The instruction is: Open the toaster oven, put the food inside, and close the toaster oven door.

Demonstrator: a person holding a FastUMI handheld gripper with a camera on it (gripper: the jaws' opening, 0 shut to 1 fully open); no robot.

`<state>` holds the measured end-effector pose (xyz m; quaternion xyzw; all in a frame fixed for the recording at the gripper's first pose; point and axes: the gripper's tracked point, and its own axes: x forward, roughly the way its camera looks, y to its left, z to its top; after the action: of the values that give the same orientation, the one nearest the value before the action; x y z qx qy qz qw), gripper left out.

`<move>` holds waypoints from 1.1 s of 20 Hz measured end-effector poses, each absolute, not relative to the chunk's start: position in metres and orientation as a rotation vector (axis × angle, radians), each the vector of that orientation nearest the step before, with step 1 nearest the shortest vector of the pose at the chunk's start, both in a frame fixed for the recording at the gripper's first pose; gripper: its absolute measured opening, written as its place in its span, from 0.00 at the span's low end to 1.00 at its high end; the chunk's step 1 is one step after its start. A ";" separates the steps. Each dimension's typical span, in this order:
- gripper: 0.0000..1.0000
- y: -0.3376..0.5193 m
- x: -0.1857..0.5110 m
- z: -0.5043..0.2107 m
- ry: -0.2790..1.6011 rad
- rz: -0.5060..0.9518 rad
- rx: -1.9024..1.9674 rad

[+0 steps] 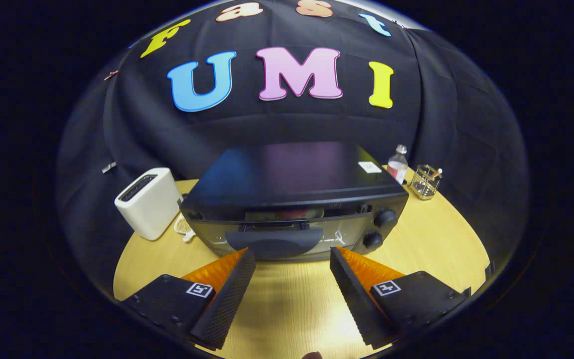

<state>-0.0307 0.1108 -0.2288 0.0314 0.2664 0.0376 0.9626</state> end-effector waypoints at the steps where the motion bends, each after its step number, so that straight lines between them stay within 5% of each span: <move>1: 0.99 0.107 -0.023 -0.217 0.507 0.071 0.069; 22: 0.99 -0.040 -0.047 0.012 0.047 0.083 0.055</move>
<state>-0.0468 -0.0403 0.0115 0.0275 0.0237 0.0415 0.9985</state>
